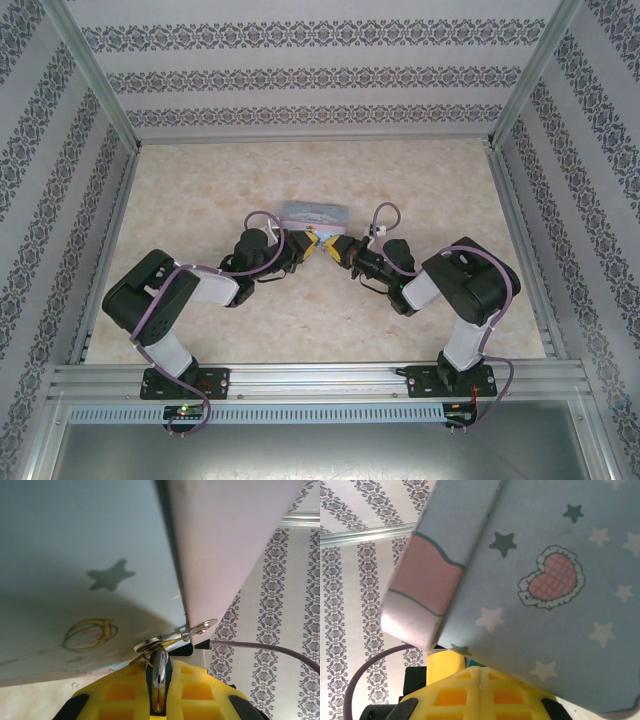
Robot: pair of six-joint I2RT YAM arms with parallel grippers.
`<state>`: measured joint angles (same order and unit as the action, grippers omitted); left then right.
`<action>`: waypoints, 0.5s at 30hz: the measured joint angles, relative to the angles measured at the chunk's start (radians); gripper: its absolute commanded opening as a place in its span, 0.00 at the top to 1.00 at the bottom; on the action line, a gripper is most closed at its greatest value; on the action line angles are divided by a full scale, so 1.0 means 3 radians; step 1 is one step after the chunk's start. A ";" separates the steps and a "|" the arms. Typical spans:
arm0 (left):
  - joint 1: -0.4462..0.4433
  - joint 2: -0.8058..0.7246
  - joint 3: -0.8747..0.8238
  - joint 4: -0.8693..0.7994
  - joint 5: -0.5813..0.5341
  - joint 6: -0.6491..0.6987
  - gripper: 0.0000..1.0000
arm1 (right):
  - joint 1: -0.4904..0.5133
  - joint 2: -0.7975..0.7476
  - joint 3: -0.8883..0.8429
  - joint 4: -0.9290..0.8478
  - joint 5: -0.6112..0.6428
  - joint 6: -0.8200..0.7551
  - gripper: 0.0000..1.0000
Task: Unlock a padlock with a key
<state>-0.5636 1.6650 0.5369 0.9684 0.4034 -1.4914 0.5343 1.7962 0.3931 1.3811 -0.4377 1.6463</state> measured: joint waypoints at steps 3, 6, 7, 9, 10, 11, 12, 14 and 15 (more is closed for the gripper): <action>0.0000 -0.0018 0.0038 -0.0092 0.0005 -0.0001 1.00 | -0.0005 0.0000 0.0000 0.0000 0.0001 0.0000 1.00; 0.0000 -0.0024 0.0062 -0.0160 0.0011 -0.0003 1.00 | -0.0006 0.0008 0.0001 0.0000 0.0001 0.0000 1.00; 0.0000 -0.0031 0.0065 -0.0177 0.0011 -0.0003 1.00 | -0.0006 0.0014 0.0001 0.0001 0.0001 0.0000 1.00; 0.0000 -0.0039 0.0066 -0.0216 0.0011 -0.0010 1.00 | -0.0006 0.0025 0.0001 0.0000 0.0000 0.0000 1.00; 0.0000 -0.0042 0.0066 -0.0231 0.0014 -0.0020 1.00 | -0.0006 0.0031 0.0001 0.0000 0.0000 0.0000 1.00; 0.0000 -0.0045 0.0066 -0.0244 0.0014 -0.0027 1.00 | -0.0006 0.0033 0.0003 -0.0001 0.0000 0.0000 1.00; 0.0000 -0.0050 0.0067 -0.0262 0.0015 -0.0036 1.00 | -0.0006 0.0038 0.0004 -0.0001 0.0000 -0.0001 1.00; 0.0000 -0.0056 0.0074 -0.0294 0.0018 -0.0052 1.00 | -0.0006 0.0043 0.0005 0.0000 -0.0001 -0.0009 1.00; 0.0000 -0.0057 0.0079 -0.0304 0.0019 -0.0064 1.00 | -0.0006 0.0045 0.0006 -0.0001 0.0000 -0.0010 1.00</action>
<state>-0.5636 1.6478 0.5606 0.8772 0.4091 -1.5105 0.5323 1.8095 0.3950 1.3808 -0.4377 1.6432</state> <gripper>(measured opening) 0.088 0.059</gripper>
